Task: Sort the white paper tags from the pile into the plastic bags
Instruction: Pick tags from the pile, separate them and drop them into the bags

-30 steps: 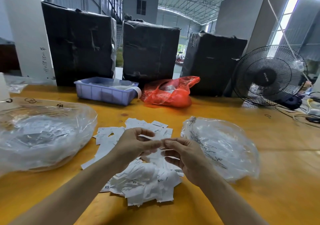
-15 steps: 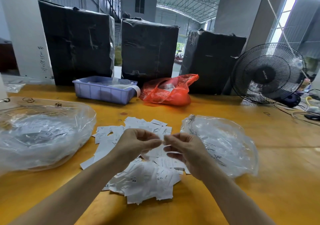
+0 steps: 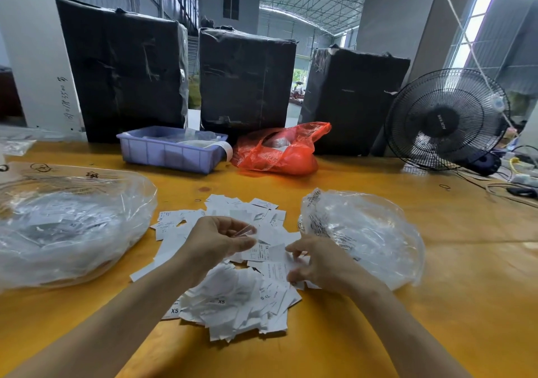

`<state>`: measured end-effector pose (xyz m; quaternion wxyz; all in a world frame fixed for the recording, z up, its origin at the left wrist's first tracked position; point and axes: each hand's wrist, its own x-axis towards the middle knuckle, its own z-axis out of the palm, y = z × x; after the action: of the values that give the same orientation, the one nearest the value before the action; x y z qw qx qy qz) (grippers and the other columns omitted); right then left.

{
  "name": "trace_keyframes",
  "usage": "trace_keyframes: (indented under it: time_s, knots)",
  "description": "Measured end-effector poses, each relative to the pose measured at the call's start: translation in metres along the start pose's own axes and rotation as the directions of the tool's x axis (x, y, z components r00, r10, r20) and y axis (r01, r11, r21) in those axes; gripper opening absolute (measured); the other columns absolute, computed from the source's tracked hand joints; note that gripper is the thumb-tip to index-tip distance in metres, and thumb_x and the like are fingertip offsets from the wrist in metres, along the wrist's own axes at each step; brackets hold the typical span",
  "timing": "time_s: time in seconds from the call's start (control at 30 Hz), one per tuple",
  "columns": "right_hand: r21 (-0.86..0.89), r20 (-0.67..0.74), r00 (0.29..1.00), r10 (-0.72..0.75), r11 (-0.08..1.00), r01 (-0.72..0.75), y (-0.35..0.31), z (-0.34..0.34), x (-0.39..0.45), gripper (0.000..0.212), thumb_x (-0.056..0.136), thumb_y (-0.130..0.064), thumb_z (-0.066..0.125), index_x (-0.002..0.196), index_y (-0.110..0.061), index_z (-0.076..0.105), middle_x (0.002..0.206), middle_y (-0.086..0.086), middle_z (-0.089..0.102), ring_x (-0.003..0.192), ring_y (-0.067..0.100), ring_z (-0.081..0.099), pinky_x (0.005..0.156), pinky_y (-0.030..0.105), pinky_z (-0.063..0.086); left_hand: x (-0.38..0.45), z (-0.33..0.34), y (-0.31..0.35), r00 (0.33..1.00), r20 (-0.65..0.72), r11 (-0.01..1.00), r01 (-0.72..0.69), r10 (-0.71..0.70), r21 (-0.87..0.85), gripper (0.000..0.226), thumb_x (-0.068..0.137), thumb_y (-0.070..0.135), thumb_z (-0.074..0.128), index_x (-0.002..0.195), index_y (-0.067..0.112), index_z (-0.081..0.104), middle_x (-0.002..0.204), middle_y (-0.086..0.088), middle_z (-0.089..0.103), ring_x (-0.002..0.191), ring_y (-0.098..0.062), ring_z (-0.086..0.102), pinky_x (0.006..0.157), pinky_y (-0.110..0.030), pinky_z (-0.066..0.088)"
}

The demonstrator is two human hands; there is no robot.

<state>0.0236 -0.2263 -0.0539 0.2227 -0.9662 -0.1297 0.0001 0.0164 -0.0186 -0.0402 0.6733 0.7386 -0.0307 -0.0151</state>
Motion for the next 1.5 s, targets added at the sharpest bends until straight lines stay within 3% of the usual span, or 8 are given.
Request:
trace_keyframes:
  time_s: [0.33,0.47,0.67,0.83,0.97,1.1,1.27,1.5]
  knots:
    - [0.006,0.03,0.999,-0.029,1.0,0.029,-0.004,0.003,-0.001,0.038,0.081,-0.021,0.074,0.117,-0.022,0.062,0.115,-0.005,0.056,0.089,0.007,0.051,0.066,0.017,0.037,-0.004,0.002,0.003,1.0,0.026,1.0,0.014,-0.014,-0.017,0.012,0.075,-0.001,0.074,0.079,0.01,0.072,0.059,0.007,0.066,0.042,0.003,0.051,0.047,-0.014,0.041]
    - [0.092,0.052,0.998,0.034,0.995,-0.038,-0.003,0.003,-0.001,0.028,0.081,-0.013,0.072,0.108,-0.018,0.064,0.087,-0.012,0.057,0.072,0.007,0.06,0.052,0.01,0.042,-0.004,0.003,0.002,0.999,0.028,0.999,0.018,-0.017,-0.027,0.012,0.072,-0.003,0.075,0.08,0.005,0.071,0.057,0.005,0.065,0.043,0.001,0.052,0.045,-0.014,0.041]
    - [0.026,-0.132,0.991,-0.007,1.0,0.01,-0.005,0.004,0.003,0.016,0.086,-0.026,0.068,0.093,-0.014,0.075,0.089,-0.001,0.069,0.068,0.008,0.054,0.053,0.016,0.042,-0.004,0.005,0.002,0.999,0.026,0.999,0.03,-0.029,-0.038,0.014,0.07,0.0,0.078,0.081,0.006,0.072,0.065,0.002,0.068,0.054,-0.005,0.056,0.049,-0.016,0.041]
    - [0.141,-0.211,0.977,-0.018,0.989,0.049,-0.006,0.001,0.003,0.014,0.086,-0.019,0.068,0.095,-0.012,0.076,0.074,-0.022,0.056,0.062,0.004,0.052,0.05,0.012,0.043,-0.003,0.005,0.002,0.999,0.026,0.998,0.038,-0.036,-0.051,0.017,0.07,-0.002,0.077,0.083,0.006,0.071,0.063,0.005,0.069,0.05,0.001,0.057,0.045,-0.013,0.041]
    - [0.283,-0.223,0.975,0.008,0.957,0.057,-0.007,-0.001,0.001,0.007,0.085,-0.011,0.067,0.085,-0.012,0.073,0.077,0.0,0.068,0.063,0.006,0.056,0.054,0.015,0.045,-0.005,0.004,0.002,0.999,0.025,0.998,0.041,-0.04,-0.047,0.018,0.069,0.0,0.078,0.082,0.009,0.071,0.068,0.004,0.071,0.056,-0.002,0.06,0.049,-0.014,0.043]
    - [0.57,-0.233,0.97,0.069,0.818,0.079,-0.011,-0.007,-0.003,0.008,0.088,-0.004,0.062,0.079,-0.006,0.064,0.062,0.003,0.061,0.055,0.011,0.052,0.05,0.018,0.042,-0.005,0.004,0.003,0.999,0.025,0.998,0.033,-0.032,-0.055,0.018,0.068,0.0,0.079,0.081,0.01,0.071,0.072,0.0,0.072,0.063,-0.008,0.062,0.056,-0.018,0.046]
    - [0.917,-0.267,0.956,0.122,0.336,0.213,-0.026,-0.015,-0.007,0.009,0.082,0.006,0.064,0.088,0.0,0.062,0.072,0.007,0.068,0.064,0.014,0.067,0.057,0.019,0.052,-0.005,0.007,0.002,0.999,0.042,0.996,0.039,-0.036,-0.086,0.019,0.067,-0.002,0.079,0.08,0.01,0.071,0.082,-0.006,0.073,0.072,-0.014,0.065,0.067,-0.026,0.048]
    - [0.831,-0.393,0.909,0.138,0.476,0.287,-0.041,-0.002,-0.011,0.011,0.083,0.003,0.065,0.087,-0.006,0.06,0.086,0.015,0.068,0.076,0.018,0.07,0.063,0.021,0.056,-0.008,0.012,0.006,0.994,0.087,0.984,0.076,-0.062,-0.16,0.019,0.068,-0.008,0.076,0.084,0.001,0.069,0.064,-0.001,0.069,0.047,-0.003,0.06,0.043,-0.014,0.044]
